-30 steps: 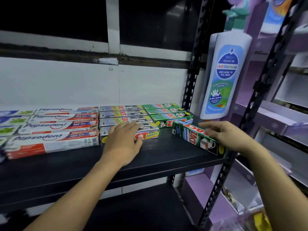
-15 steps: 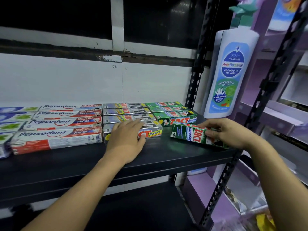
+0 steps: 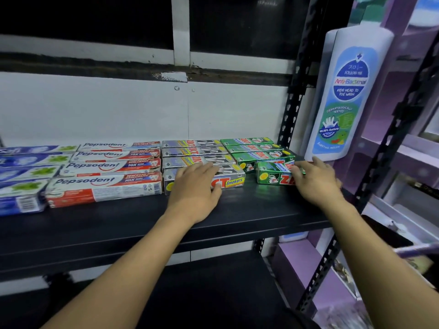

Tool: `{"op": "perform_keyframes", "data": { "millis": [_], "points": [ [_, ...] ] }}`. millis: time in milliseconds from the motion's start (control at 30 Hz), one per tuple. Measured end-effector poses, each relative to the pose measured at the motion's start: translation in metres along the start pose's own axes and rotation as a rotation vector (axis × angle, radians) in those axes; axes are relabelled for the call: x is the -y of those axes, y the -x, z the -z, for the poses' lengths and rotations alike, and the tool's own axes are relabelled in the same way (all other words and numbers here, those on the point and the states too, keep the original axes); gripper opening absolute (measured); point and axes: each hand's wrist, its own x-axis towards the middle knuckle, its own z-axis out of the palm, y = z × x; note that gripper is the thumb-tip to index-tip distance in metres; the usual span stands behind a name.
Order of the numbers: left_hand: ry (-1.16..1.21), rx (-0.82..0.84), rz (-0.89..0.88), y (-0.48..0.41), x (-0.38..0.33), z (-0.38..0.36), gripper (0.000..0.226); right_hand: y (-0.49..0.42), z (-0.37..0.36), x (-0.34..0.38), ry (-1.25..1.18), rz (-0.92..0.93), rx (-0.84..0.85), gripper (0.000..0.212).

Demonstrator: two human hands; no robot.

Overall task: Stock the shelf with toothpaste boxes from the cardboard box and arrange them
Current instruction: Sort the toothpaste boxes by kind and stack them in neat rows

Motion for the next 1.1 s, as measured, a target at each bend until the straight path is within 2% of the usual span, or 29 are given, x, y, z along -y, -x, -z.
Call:
{"op": "perform_keyframes", "data": {
  "millis": [167,267,400,700,833,1000,1100],
  "points": [
    [-0.012,0.01,-0.007,-0.001,0.001,-0.002,0.051,0.002,-0.003,-0.003,-0.04,0.086,0.04,0.084],
    [-0.013,0.008,-0.009,-0.001,0.001,-0.002,0.052,0.001,-0.003,-0.002,-0.069,0.179,0.044,0.096],
    [-0.016,0.004,-0.011,-0.002,0.002,-0.004,0.052,-0.004,-0.007,0.003,-0.152,0.232,0.054,0.093],
    [-0.022,0.003,-0.005,-0.002,0.001,-0.004,0.052,-0.018,-0.019,0.007,-0.214,0.258,0.084,0.1],
    [-0.024,-0.013,0.002,-0.001,-0.001,-0.002,0.054,-0.017,-0.015,0.0,-0.427,0.155,0.039,0.092],
    [-0.067,-0.07,-0.025,-0.011,-0.018,-0.001,0.065,-0.024,-0.016,-0.015,-0.745,0.039,0.021,0.1],
    [-0.032,-0.082,-0.048,-0.029,-0.043,-0.005,0.07,-0.025,-0.017,-0.019,-0.812,-0.016,0.001,0.108]
  ]
}}
